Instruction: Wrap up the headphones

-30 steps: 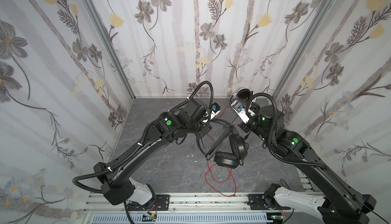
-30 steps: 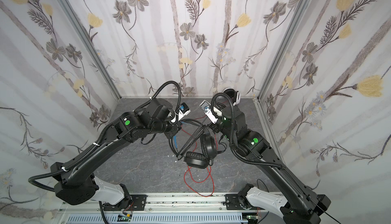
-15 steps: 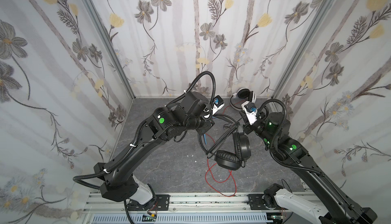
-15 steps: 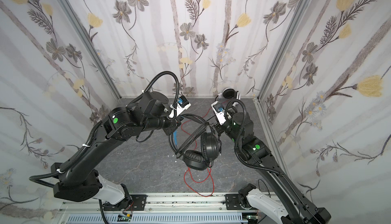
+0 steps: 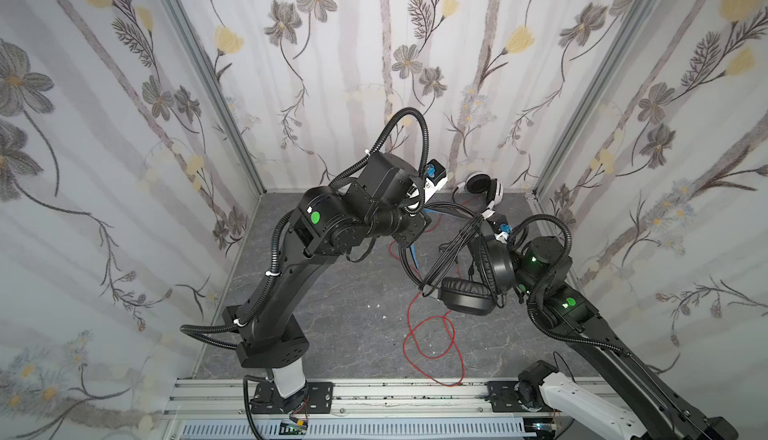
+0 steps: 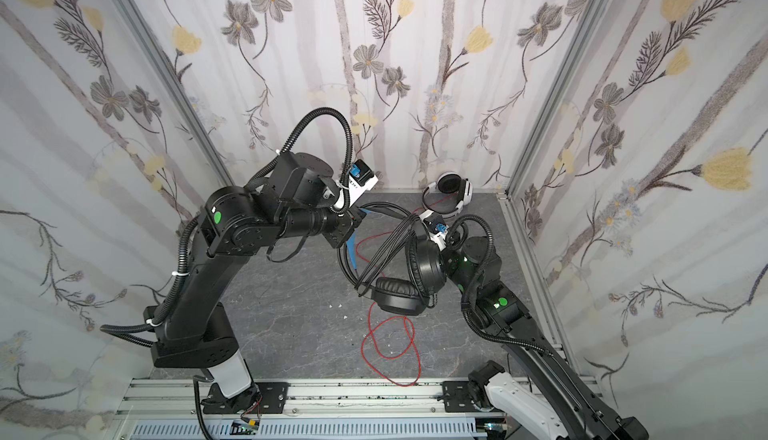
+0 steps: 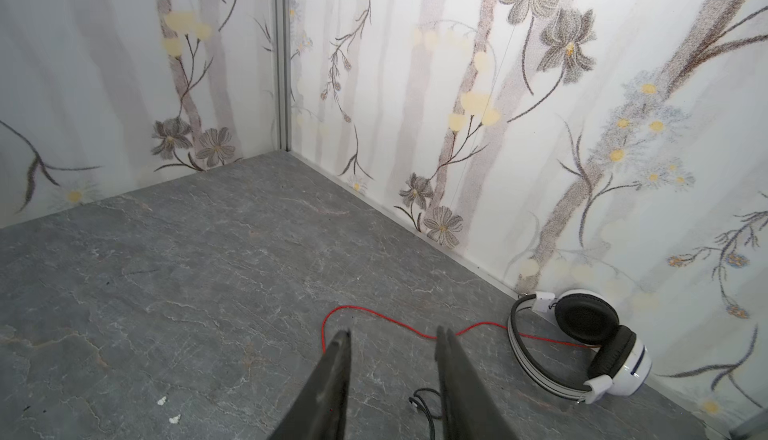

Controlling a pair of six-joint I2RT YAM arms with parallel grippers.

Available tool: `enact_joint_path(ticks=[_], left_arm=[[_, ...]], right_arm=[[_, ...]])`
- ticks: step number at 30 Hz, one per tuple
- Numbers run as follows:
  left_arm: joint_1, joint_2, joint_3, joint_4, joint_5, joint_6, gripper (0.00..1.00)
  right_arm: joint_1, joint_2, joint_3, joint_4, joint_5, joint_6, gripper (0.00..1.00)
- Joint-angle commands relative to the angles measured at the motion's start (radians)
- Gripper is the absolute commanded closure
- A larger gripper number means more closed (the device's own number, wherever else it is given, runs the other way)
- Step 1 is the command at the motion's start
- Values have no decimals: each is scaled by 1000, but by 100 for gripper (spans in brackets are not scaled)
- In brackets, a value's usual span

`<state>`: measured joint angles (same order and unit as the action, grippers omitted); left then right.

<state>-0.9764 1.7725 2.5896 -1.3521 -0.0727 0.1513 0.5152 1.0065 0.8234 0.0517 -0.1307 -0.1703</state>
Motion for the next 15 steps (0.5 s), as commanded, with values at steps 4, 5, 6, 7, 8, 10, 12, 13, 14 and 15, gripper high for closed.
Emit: enact_joint_path(ticks=[4, 5, 6, 7, 8, 10, 12, 13, 14, 15], left_arm=[[1, -3, 27, 19, 29, -92, 100], [1, -6, 16, 24, 27, -96, 100], [0, -8, 2, 33, 28, -100, 100], [1, -14, -19, 46, 32, -103, 100], [0, -21, -38, 61, 39, -104, 100], [1, -28, -62, 81, 50, -110, 100], [1, -28, -69, 91, 55, -116, 100], [1, -27, -70, 97, 61, -120, 100], [0, -30, -73, 105, 69, -125, 100], [0, -34, -78, 116, 72, -127, 100]], right_arm=[[-20, -38, -67, 143, -77, 127, 48], [-27, -44, -67, 150, -88, 138, 46], [-32, -47, -104, 155, -99, 148, 44], [-38, -53, -115, 161, -114, 157, 42], [-43, -57, -128, 166, -136, 161, 39], [-54, -64, -149, 176, -175, 174, 35], [-67, -71, -170, 181, -214, 190, 29], [-73, -76, -181, 186, -234, 199, 26], [-79, -81, -189, 187, -252, 205, 23], [-81, -85, -199, 186, -263, 209, 22]])
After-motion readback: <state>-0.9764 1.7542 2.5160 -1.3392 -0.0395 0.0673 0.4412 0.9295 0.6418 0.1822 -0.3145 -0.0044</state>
